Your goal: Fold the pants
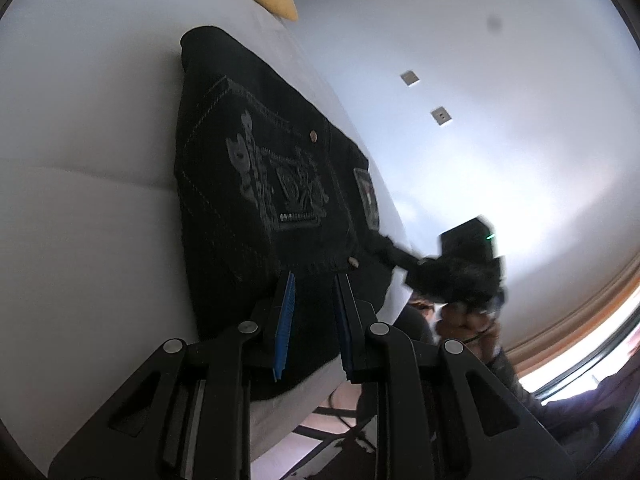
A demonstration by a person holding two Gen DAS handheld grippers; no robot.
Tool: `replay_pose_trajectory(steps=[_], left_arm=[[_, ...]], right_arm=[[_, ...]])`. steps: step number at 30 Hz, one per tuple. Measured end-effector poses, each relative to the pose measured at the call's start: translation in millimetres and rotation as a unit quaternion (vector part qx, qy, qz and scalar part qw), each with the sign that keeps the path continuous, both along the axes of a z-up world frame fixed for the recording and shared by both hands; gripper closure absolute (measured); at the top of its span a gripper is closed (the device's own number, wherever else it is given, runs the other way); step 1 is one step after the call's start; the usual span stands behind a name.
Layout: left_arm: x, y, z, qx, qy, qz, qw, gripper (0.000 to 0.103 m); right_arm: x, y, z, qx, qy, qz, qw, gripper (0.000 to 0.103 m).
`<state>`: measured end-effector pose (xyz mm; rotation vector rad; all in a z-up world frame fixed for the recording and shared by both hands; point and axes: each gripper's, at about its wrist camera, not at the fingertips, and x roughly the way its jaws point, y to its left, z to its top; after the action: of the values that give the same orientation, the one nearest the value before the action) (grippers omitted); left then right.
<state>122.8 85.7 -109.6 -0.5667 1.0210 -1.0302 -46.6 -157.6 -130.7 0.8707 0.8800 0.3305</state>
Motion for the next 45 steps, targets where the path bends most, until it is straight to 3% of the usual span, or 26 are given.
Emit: replay_pose_trajectory(steps=[4,7,9,12,14,16,19,22,24,28,30,32,33,35,38,39,41,43,45], left_arm=[[-4.9,1.2,-6.0,0.002,0.001,0.001,1.0,0.084],[-6.9,0.8,-7.1,0.0,0.001,0.002,1.0,0.084],[-8.2,-4.3,-5.4,0.004,-0.002,0.003,1.0,0.084],[-8.8,-1.9,-7.1,0.0,-0.001,0.005,1.0,0.084],[-9.6,-0.7,-8.7,-0.005,0.001,0.005,1.0,0.084],[-9.5,-5.6,-8.8,-0.007,0.002,0.005,1.0,0.084],[-11.1,-2.6,-9.9,-0.006,0.0,0.007,1.0,0.084],[-11.1,0.9,-13.5,-0.012,0.003,0.01,0.9999,0.084],[-10.1,-0.6,-14.8,-0.014,0.004,0.012,0.9998,0.084],[-8.5,-0.9,-5.2,-0.007,0.001,0.009,0.9999,0.084],[-5.0,4.7,6.0,0.0,-0.011,0.005,0.9999,0.084],[8.1,7.3,22.0,-0.003,-0.025,0.01,0.9996,0.084],[19.5,6.4,27.7,-0.007,-0.026,0.012,0.9996,0.084],[40.5,1.4,33.7,0.004,-0.031,0.006,0.9995,0.084],[78.2,-20.7,31.3,0.038,-0.029,-0.006,0.9989,0.084],[90.3,-27.8,25.3,0.05,-0.02,-0.008,0.9985,0.084],[105.3,-30.6,17.0,0.065,-0.011,0.001,0.9978,0.084],[112.6,-24.9,10.3,0.05,-0.004,-0.001,0.9987,0.084],[111.9,-16.4,7.3,0.04,-0.007,0.0,0.9992,0.084]], right_arm=[[9.9,37.5,14.7,0.02,-0.014,0.035,0.999,0.099],[18.6,77.2,-0.5,0.024,0.001,0.067,0.997,0.099],[22.1,81.5,-19.4,0.031,0.02,0.056,0.998,0.103],[13.3,49.9,-43.8,0.098,0.024,-0.012,0.995,0.103],[3.1,21.3,-49.3,0.111,0.019,-0.061,0.992,0.103],[-3.7,4.9,-52.7,0.123,0.015,-0.073,0.99,0.103],[-13.8,-2.5,-44.7,0.108,0.001,-0.083,0.991,0.103],[-32.0,-35.9,-39.1,0.107,0.005,-0.15,0.983,0.103],[-43.3,-61.5,-29.7,0.075,0.03,-0.2,0.976,0.098],[-30.1,-62.3,15.9,0.057,-0.03,-0.159,0.985,0.098],[-9.1,-46.1,28.0,0.051,-0.042,-0.113,0.991,0.085],[17.1,-25.6,31.4,0.059,-0.048,-0.068,0.995,0.051],[30.0,-18.6,31.6,0.059,-0.048,-0.048,0.996,0.05],[61.3,0.6,28.6,0.047,-0.045,0.005,0.998,0.05],[105.8,12.3,8.8,0.05,-0.01,0.028,0.998,0.053],[115.2,9.0,2.6,0.047,0.0,0.02,0.999,0.055],[128.8,-5.8,-4.8,0.028,0.009,0.001,1.0,0.069],[130.9,-29.7,-11.0,0.044,0.015,-0.025,0.999,0.072],[124.2,-51.5,-18.4,0.068,0.018,-0.043,0.997,0.081]])
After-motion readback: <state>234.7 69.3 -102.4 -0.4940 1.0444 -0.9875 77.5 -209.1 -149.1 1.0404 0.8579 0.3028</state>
